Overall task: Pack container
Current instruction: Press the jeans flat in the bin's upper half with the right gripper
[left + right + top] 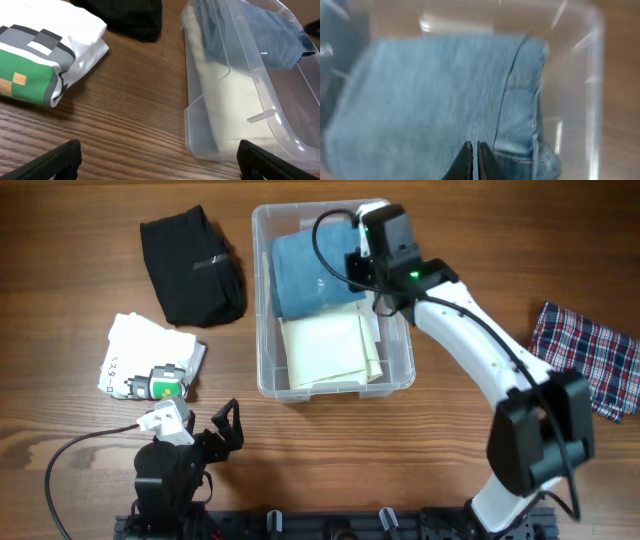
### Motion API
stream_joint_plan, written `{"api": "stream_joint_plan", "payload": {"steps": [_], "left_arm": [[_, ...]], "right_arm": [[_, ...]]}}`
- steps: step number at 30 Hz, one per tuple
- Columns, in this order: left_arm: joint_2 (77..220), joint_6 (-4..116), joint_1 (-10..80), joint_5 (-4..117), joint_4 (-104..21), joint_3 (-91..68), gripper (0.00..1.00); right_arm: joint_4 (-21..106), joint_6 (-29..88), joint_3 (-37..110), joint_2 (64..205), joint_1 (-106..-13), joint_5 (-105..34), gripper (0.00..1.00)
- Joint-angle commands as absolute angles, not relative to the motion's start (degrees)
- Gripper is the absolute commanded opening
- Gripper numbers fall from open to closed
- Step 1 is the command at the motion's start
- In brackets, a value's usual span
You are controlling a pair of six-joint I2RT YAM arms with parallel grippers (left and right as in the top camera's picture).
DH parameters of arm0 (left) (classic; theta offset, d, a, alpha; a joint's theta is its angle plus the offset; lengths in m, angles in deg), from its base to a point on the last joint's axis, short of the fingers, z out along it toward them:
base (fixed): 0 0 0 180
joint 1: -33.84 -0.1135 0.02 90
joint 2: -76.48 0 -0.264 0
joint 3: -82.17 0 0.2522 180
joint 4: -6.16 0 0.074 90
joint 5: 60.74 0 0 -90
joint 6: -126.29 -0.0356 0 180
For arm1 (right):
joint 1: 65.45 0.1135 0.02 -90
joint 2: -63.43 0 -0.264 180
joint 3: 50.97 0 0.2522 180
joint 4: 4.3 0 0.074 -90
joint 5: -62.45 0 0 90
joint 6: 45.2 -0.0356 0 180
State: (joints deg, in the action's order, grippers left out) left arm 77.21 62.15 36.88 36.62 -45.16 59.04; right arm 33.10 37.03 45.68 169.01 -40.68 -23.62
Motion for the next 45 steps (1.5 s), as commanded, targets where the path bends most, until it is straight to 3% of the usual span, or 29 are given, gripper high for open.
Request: {"api": "stream_joint_plan", "payload": {"steps": [1,35,40,45], "left_arm": [[76.6,62.4,36.9,36.9,-45.0,59.2,1.0],[76.6,62.4,36.9,36.9,-45.0,59.2,1.0],[76.6,62.4,36.9,36.9,-45.0,59.2,1.0],[76.6,62.4,36.9,36.9,-45.0,59.2,1.0]], "right_arm": [[36.2,38.4,46.4,173.8,-40.4,-25.9,0.04],[41.8,35.8,46.2,174.5,-40.4,-24.3,0.06],[48.1,34.1,49.8,166.2,-40.1,-25.2,0.07],[64.6,27.8,49.8,156.1,-39.8,-20.6,0.04]]}}
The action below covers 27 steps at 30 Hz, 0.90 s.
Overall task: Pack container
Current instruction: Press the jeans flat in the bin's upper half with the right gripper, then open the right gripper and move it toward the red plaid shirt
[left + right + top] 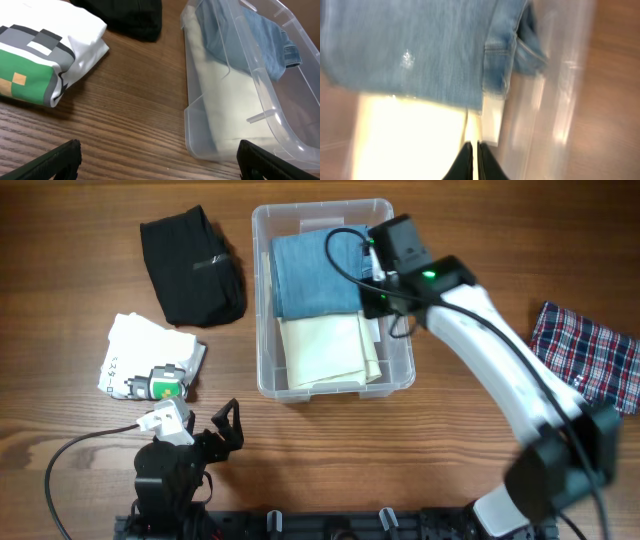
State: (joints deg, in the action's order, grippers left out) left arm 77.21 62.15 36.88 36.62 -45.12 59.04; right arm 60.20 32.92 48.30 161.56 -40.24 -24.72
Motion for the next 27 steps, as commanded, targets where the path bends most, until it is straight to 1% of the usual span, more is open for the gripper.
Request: {"api": "stream_joint_plan", "payload": {"steps": [1,3,6,10,16,24,27], "left_arm": [[76.6,62.4,36.9,36.9,-45.0,59.2,0.99],[76.6,62.4,36.9,36.9,-45.0,59.2,1.0],[76.6,62.4,36.9,36.9,-45.0,59.2,1.0],[76.6,62.4,36.9,36.9,-45.0,59.2,1.0],[76.6,62.4,36.9,36.9,-45.0,59.2,1.0],[76.6,62.4,36.9,36.9,-45.0,59.2,1.0],[76.6,62.4,36.9,36.9,-45.0,59.2,1.0]], "right_arm": [[67.4,25.7,49.8,154.9,-39.8,-18.1,0.04],[73.1,22.0,49.8,152.9,-40.0,-15.1,0.04],[79.8,19.5,49.4,152.8,-41.2,-14.9,0.04],[82.9,17.6,45.7,152.8,-41.4,-15.1,0.04],[83.3,17.2,41.0,152.8,-41.4,-16.6,0.04],[79.2,17.3,35.3,152.8,-41.4,-17.3,0.04],[76.5,18.0,32.8,152.8,-41.4,-19.6,0.04]]}}
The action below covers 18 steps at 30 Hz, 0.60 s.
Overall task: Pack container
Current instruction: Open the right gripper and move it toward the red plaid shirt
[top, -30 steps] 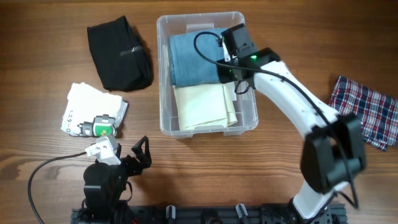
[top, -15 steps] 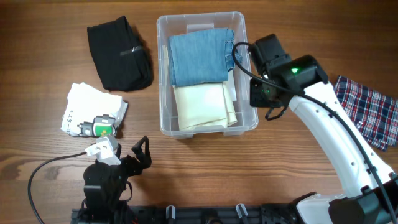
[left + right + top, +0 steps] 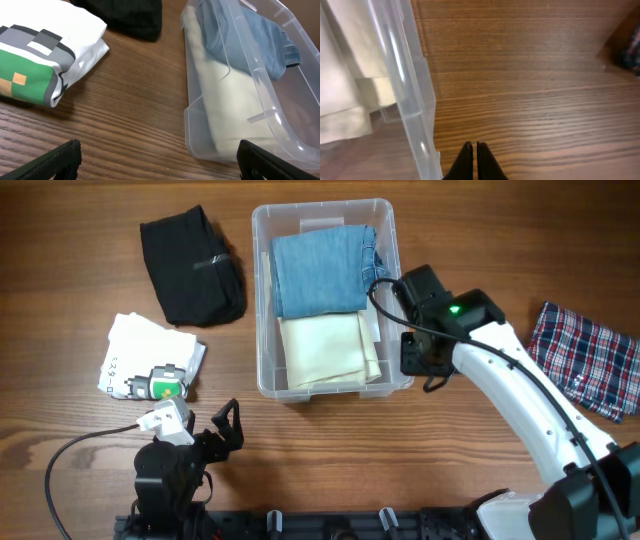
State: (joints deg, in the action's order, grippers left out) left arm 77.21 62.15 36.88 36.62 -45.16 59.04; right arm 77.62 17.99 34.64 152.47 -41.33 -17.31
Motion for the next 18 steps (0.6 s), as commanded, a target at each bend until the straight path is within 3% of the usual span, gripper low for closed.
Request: {"api": "stream_joint_plan", "payload": {"steps": [1,12,18], "left_arm": [[76.6,62.4,36.9,36.9,-45.0,59.2,1.0],[76.6,62.4,36.9,36.9,-45.0,59.2,1.0],[76.6,62.4,36.9,36.9,-45.0,59.2,1.0]], "right_arm": [[75.7,19.7,32.5,152.8,-41.4,-22.4,0.04],[77.0,23.4,32.5,152.8,-41.4,-26.6,0.04],[77.4,22.1,32.5,152.6,-43.8,-22.3,0.04]]}}
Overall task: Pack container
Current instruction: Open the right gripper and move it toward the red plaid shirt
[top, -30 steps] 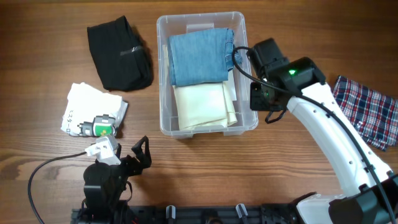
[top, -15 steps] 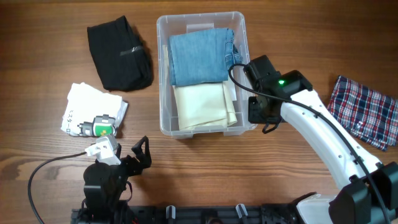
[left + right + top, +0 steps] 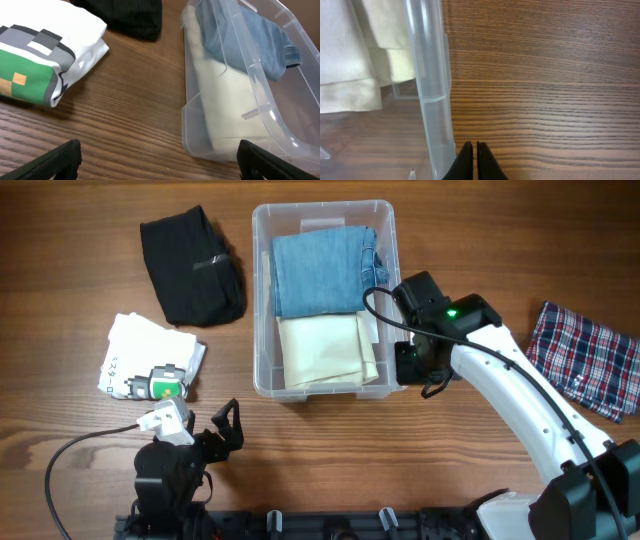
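Note:
The clear plastic container (image 3: 262, 300) stands mid-table and holds folded blue jeans (image 3: 318, 272) at the back and a cream cloth (image 3: 325, 350) in front. My right gripper (image 3: 410, 363) is shut and empty, low beside the outside of the container's right wall near its front corner. In the right wrist view the shut tips (image 3: 474, 159) sit just right of that wall (image 3: 432, 100). My left gripper (image 3: 228, 430) rests open near the front edge, with nothing between its fingers (image 3: 60, 156); the container (image 3: 260, 107) lies ahead of it to the right.
A black garment (image 3: 192, 268) lies at the back left. A folded white shirt with a green print (image 3: 150, 360) lies left of the container. A plaid cloth (image 3: 585, 360) lies at the far right. Bare wood separates them.
My right gripper has shifted slightly left along the container's right wall, and the container's front right corner now sits a little further left. The left arm has not moved.
My shut right gripper was over the jeans at the back of the container. Then it was above the container's right side. Then it was outside the right wall over the table. Now it is beside that wall and the container has shifted left.

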### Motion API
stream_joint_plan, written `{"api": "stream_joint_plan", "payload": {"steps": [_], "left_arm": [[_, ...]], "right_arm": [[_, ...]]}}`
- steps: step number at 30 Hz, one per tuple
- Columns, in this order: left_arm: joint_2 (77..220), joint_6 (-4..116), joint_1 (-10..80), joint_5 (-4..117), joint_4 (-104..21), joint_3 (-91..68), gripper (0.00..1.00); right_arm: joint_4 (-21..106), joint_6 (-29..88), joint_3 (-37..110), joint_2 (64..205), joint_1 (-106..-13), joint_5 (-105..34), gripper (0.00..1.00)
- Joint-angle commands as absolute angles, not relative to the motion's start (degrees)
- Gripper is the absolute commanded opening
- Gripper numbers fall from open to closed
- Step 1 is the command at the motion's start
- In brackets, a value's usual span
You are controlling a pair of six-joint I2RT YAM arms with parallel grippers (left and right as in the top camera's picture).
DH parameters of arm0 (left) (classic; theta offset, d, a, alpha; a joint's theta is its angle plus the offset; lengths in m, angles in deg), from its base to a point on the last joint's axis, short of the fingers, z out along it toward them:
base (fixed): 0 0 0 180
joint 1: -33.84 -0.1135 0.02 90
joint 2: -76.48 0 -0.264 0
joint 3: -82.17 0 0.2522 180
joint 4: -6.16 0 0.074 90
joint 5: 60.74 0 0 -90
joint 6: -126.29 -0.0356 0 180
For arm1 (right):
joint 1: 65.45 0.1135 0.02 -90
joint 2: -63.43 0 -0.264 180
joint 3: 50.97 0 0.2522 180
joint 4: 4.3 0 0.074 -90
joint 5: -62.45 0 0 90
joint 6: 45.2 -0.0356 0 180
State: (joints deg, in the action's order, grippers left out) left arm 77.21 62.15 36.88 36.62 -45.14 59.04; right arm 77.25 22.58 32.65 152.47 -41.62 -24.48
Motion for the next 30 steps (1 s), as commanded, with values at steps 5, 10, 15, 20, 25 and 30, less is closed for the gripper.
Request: {"api": "stream_joint_plan", "payload": {"steps": [5,10,15,20,25,30], "left_arm": [[76.6,62.5,36.9,36.9,-45.0,59.2,1.0],[76.6,62.4,36.9,36.9,-45.0,59.2,1.0],[76.6,62.4,36.9,36.9,-45.0,59.2,1.0],[76.6,62.4,36.9,36.9,-45.0,59.2,1.0],[76.6,62.4,36.9,36.9,-45.0,59.2,1.0],[76.6,62.4,36.9,36.9,-45.0,59.2,1.0]], "right_arm": [[77.6,23.4,32.5,150.2,-55.1,-22.5,0.04],[77.7,28.2,32.5,149.3,-70.6,-23.2,0.04],[75.5,28.3,32.5,149.3,-86.9,-25.1,0.12],[75.0,28.7,32.5,149.3,-91.5,-25.0,0.25],[73.5,29.8,32.5,149.3,-91.5,-23.4,0.48],[69.8,28.0,32.5,149.3,-95.7,-23.4,0.89]]}}
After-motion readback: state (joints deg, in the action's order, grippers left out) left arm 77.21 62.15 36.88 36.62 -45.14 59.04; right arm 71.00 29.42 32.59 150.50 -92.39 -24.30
